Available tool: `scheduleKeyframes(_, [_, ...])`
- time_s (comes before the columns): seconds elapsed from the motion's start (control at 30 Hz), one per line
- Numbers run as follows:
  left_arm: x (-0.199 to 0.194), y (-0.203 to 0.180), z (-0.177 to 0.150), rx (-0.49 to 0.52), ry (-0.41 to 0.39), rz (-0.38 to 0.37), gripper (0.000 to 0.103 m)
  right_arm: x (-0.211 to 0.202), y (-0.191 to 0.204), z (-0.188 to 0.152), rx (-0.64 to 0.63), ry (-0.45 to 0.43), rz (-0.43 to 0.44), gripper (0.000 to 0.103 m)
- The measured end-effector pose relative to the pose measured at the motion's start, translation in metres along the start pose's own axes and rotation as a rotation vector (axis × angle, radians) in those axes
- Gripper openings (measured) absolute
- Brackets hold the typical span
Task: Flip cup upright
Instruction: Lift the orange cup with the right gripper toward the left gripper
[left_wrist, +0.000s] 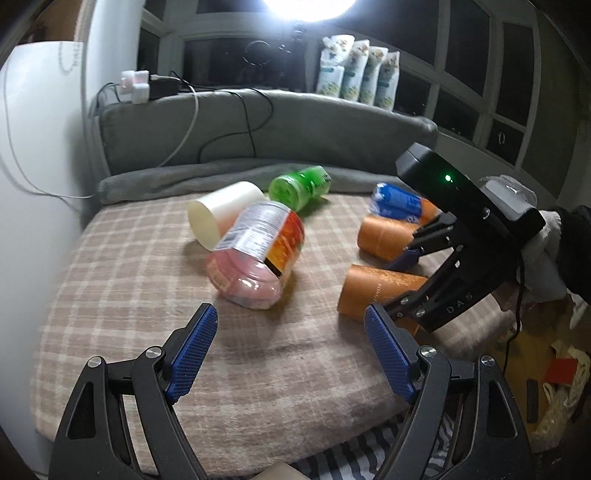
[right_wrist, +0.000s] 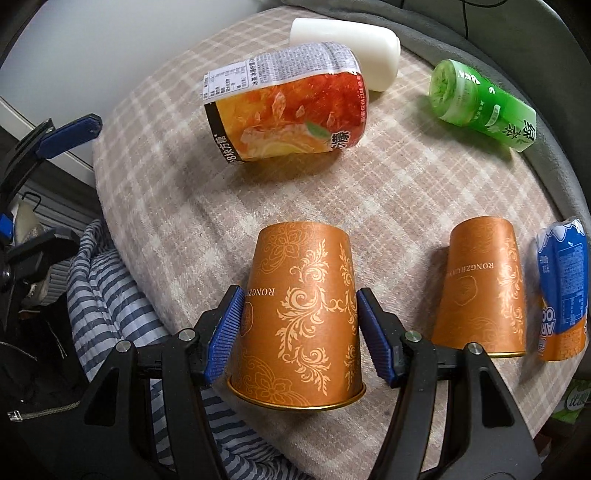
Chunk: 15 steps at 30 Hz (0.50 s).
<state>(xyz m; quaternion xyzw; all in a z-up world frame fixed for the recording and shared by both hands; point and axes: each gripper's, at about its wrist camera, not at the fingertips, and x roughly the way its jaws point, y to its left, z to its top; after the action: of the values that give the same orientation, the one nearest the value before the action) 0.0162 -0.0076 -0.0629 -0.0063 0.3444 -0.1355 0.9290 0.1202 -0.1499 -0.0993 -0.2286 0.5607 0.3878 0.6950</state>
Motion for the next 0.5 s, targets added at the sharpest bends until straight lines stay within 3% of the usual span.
scheduleKeyframes(0.23, [0.005, 0.003, 0.0, -0.021, 0.044, -0.079, 0.082, 0.0, 0.002, -0.003, 0.015, -0.02, -0.005, 0.066])
scheduleKeyframes(0.5, [0.008, -0.006, 0.006, 0.1, 0.041, -0.036, 0.082, -0.014, -0.004, -0.004, 0.044, -0.085, 0.001, 0.076])
